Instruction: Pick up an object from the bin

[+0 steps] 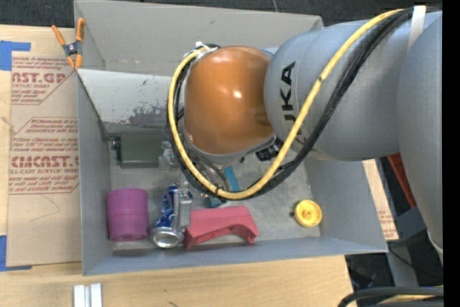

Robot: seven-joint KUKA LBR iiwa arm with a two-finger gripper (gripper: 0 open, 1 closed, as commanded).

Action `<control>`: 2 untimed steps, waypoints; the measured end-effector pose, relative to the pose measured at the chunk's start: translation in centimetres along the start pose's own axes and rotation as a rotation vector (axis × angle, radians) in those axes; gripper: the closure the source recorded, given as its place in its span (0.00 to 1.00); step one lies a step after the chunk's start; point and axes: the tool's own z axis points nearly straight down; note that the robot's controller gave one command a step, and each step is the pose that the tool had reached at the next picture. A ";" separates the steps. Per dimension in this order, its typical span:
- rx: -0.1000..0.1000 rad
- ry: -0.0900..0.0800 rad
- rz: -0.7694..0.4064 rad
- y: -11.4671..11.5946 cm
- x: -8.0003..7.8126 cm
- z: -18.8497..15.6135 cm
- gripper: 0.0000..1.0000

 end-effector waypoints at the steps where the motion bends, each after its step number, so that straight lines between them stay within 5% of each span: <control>1: -0.003 0.000 -0.247 -3.8 -0.6 8.8 1.00; 2: -0.004 0.000 -0.246 -3.8 -0.6 8.8 1.00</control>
Offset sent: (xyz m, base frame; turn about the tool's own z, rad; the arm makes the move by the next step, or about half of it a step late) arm 0.0000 0.0000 0.0000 0.0000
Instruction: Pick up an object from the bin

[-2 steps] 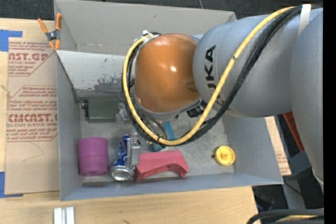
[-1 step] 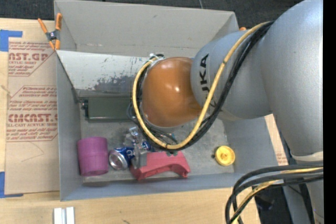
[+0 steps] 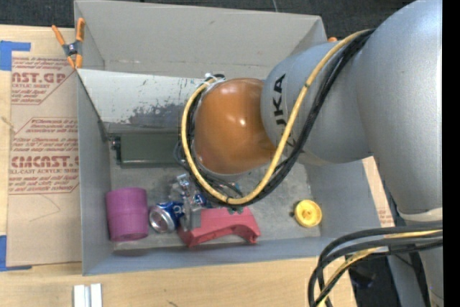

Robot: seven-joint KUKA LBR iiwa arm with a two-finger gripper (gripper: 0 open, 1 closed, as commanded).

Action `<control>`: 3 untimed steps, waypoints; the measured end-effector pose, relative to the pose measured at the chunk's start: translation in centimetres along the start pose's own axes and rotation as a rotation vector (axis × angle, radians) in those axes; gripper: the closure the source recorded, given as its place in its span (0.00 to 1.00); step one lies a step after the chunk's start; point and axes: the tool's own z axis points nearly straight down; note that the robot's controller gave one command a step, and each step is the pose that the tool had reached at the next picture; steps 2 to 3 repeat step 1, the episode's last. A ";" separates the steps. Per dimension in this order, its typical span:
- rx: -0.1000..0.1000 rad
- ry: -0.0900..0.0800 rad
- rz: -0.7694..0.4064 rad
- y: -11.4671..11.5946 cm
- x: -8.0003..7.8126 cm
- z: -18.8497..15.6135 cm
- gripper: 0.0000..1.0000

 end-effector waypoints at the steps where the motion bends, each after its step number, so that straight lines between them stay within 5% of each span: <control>1: -0.001 -0.003 0.029 2.1 -0.8 -13.1 1.00; 3: -0.001 -0.003 0.029 2.1 -0.8 -13.1 1.00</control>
Offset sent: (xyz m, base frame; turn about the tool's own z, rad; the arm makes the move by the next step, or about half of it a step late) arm 0.0000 0.0000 0.0000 0.0000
